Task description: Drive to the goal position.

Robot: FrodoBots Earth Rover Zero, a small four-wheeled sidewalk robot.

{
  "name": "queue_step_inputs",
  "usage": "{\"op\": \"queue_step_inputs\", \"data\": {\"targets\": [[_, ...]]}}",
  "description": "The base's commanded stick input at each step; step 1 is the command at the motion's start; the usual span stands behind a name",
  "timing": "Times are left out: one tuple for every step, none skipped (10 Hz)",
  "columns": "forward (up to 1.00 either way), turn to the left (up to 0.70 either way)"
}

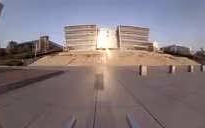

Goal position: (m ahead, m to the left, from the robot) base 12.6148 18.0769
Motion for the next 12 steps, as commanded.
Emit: {"op": "queue_step_inputs", "data": {"targets": [[0.70, 0.00], [0.70, 0.00], [0.70, 0.00], [0.70, 0.02], [0.70, 0.14], [0.70, 0.14], [0.70, 0.14], [0.70, 0.14], [0.70, 0.14], [0.70, 0.14], [0.70, 0.14], [0.70, 0.14]]}}
